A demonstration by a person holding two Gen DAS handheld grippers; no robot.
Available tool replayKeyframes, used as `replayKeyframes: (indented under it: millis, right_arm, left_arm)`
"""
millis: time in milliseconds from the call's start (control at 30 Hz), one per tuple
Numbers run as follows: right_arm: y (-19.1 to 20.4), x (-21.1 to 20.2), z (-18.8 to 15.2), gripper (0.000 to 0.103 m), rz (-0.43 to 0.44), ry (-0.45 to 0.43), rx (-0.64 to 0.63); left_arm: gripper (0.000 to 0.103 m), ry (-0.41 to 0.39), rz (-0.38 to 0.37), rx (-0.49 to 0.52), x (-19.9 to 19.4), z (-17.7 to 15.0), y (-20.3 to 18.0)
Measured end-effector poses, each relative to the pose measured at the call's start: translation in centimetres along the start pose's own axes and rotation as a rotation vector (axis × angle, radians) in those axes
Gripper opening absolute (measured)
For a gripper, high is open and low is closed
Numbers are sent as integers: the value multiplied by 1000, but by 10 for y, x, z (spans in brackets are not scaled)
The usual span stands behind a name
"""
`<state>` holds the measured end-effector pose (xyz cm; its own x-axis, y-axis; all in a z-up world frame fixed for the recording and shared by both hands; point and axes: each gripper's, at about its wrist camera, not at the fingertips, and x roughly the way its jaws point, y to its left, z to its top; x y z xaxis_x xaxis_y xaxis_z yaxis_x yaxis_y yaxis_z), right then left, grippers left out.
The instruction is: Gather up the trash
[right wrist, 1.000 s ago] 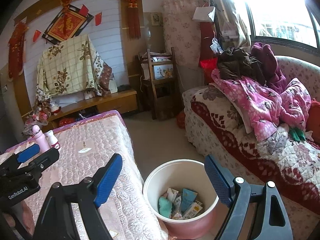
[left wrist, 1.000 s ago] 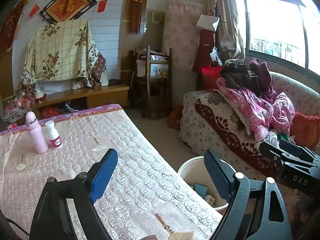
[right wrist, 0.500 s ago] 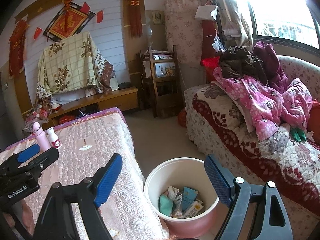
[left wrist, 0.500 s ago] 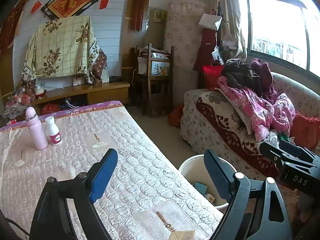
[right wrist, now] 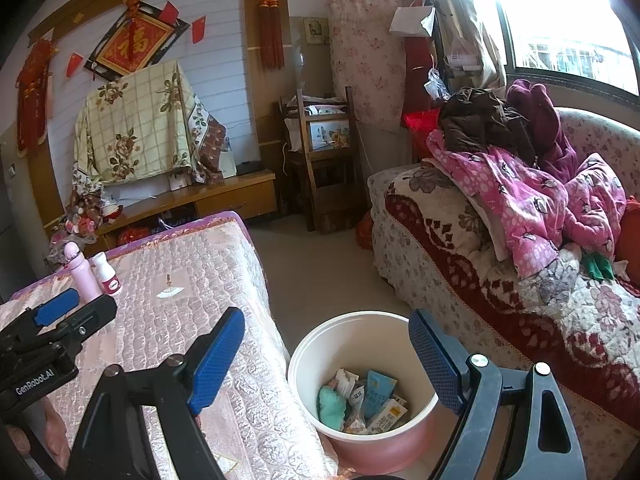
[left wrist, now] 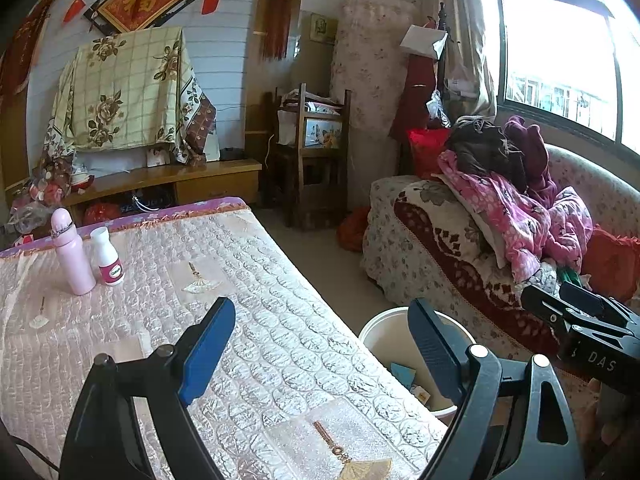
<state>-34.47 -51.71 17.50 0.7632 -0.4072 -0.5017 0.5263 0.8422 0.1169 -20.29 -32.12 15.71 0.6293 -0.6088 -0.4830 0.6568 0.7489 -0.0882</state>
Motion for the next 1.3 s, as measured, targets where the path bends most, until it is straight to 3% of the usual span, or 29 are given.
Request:
replayKeyframes:
  millis: [1300]
  right_arm:
    - [-3,14,-4,87,-2,36,11]
  left_arm:
    - [88,17,-8,37,12,-7,-7]
